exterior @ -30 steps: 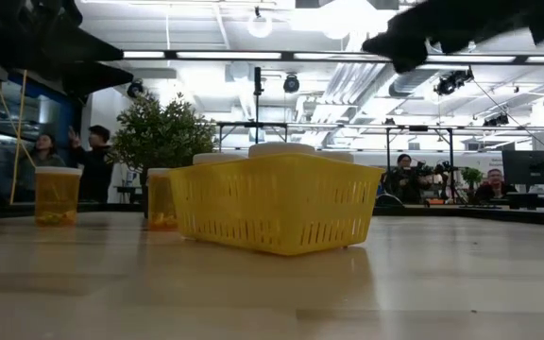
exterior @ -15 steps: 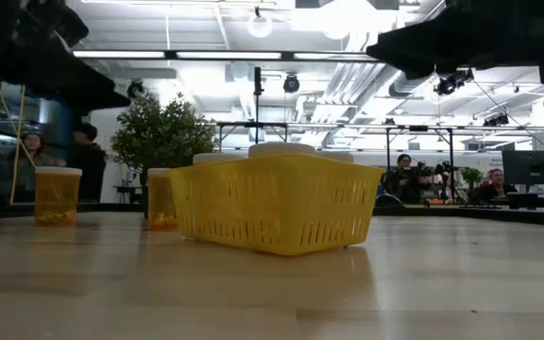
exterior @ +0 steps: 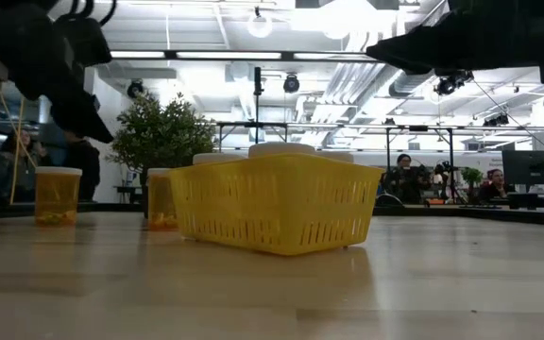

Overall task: Pick and place pill bottles into a basket
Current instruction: Put the pill bottle into the yellow transparent bin

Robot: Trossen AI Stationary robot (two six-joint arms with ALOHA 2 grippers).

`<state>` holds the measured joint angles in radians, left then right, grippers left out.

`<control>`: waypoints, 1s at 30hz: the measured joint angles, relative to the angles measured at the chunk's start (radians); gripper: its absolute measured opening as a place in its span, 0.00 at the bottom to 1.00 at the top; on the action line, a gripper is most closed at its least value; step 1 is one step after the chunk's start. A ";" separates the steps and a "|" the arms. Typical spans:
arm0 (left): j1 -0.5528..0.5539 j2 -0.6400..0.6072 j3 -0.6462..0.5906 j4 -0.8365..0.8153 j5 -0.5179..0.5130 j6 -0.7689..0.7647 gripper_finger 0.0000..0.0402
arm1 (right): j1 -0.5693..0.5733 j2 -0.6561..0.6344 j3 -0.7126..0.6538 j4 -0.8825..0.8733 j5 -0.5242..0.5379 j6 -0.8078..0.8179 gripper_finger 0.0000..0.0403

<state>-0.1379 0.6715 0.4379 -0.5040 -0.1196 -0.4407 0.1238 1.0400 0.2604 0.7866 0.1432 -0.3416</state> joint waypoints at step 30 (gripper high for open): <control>0.000 0.459 0.317 -0.528 0.006 -0.090 0.83 | 0.000 0.000 0.000 -0.114 0.000 0.023 0.58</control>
<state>-0.1379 1.1301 0.7551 -1.0318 -0.1132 -0.5312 0.1238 1.0405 0.2607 0.6724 0.1429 -0.3183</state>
